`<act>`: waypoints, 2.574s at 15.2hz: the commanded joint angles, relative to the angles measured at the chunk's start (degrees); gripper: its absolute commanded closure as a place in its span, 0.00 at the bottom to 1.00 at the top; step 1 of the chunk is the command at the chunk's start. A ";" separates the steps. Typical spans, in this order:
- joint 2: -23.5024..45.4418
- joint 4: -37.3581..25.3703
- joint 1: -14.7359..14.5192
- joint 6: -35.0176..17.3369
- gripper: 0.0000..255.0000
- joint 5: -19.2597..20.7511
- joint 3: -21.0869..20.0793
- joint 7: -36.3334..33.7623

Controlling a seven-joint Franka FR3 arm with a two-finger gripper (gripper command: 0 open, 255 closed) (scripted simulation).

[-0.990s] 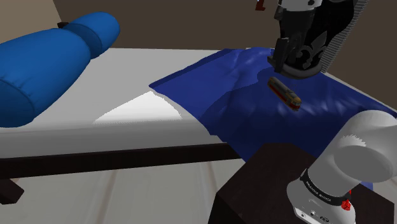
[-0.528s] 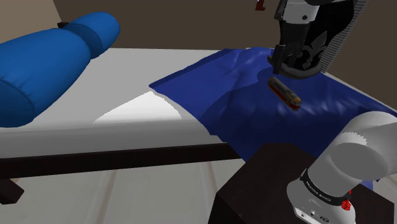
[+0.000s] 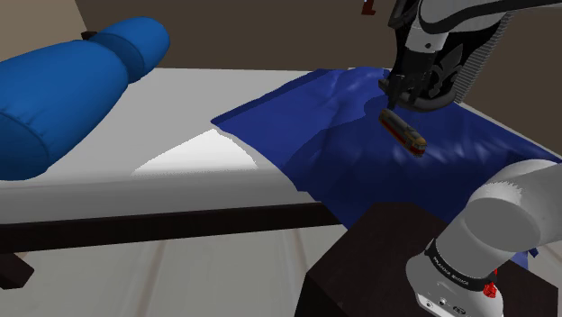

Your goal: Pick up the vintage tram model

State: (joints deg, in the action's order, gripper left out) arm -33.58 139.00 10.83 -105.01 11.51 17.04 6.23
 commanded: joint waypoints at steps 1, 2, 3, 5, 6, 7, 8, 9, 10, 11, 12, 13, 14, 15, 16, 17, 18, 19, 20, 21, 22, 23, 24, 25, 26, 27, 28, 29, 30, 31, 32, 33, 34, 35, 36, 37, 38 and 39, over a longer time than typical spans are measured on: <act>2.36 -0.48 0.83 -2.51 0.00 -0.17 2.35 0.79; 3.74 -0.72 1.21 -3.92 0.00 -0.34 3.64 1.32; 5.17 -1.01 1.55 -5.31 0.00 -0.58 4.93 1.89; 8.20 -1.74 2.12 -8.04 0.00 -1.36 7.53 3.17; 9.80 -2.18 2.35 -9.36 0.00 -1.91 8.83 3.89; 11.44 -2.67 2.53 -10.67 0.00 -2.57 10.16 4.66; 13.15 -3.21 2.68 -11.93 0.00 -3.36 11.49 5.51; 14.92 -3.80 2.80 -13.17 0.00 -4.30 12.81 6.44; 15.29 -3.92 2.84 -13.42 0.00 -4.51 13.06 6.64; 15.62 -3.41 2.83 -14.24 0.00 -4.59 13.20 6.76; 15.97 -2.90 2.80 -15.07 0.00 -4.68 13.36 6.89; 16.33 -2.41 2.77 -15.90 0.00 -4.78 13.51 7.03; 16.71 -1.92 2.73 -16.73 0.00 -4.89 13.67 7.17; 17.10 -1.45 2.69 -17.57 0.00 -5.01 13.83 7.32; 17.51 -0.99 2.64 -18.41 0.00 -5.15 13.99 7.48; 18.20 -0.29 2.55 -19.74 0.00 -5.39 14.25 7.75; 18.20 -0.29 2.56 -19.74 0.00 -5.39 14.25 7.75; 18.20 -0.29 2.56 -19.74 0.00 -5.39 14.25 7.75; 18.23 -0.32 2.59 -19.74 1.00 -5.39 14.30 7.83; 18.21 -0.28 2.59 -19.76 1.00 -5.38 14.29 7.81; 18.22 -0.27 2.58 -19.78 1.00 -5.38 14.29 7.80; 18.26 -0.32 2.57 -19.77 1.00 -5.41 14.29 7.81; 18.27 -0.34 2.57 -19.75 1.00 -5.41 14.30 7.82; 18.29 -0.35 2.56 -19.77 1.00 -5.43 14.30 7.82; 18.29 -0.34 2.57 -19.77 1.00 -5.42 14.31 7.84; 18.29 -0.34 2.57 -19.78 1.00 -5.42 14.31 7.83; 18.30 -0.35 2.56 -19.78 1.00 -5.43 14.30 7.83; 18.20 -0.29 2.56 -19.74 1.00 -5.39 14.25 7.75; 17.75 -0.73 2.62 -18.89 1.00 -5.23 14.08 7.57; 17.34 -1.18 2.66 -18.05 1.00 -5.09 13.93 7.41; 16.93 -1.65 2.70 -17.21 1.00 -4.96 13.77 7.25; 16.54 -2.13 2.74 -16.38 1.00 -4.84 13.61 7.10; 16.17 -2.61 2.77 -15.54 1.00 -4.73 13.46 6.96; 15.82 -3.11 2.80 -14.72 1.00 -4.64 13.30 6.83; 15.48 -3.62 2.82 -13.89 1.00 -4.55 13.15 6.71; 15.16 -4.15 2.84 -13.07 1.00 -4.48 13.00 6.59; 14.85 -4.68 2.86 -12.25 1.00 -4.42 12.86 6.48; 14.56 -5.22 2.87 -11.43 1.00 -4.36 12.71 6.38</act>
State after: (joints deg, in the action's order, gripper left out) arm -18.84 134.50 13.67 -117.32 7.11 29.78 12.54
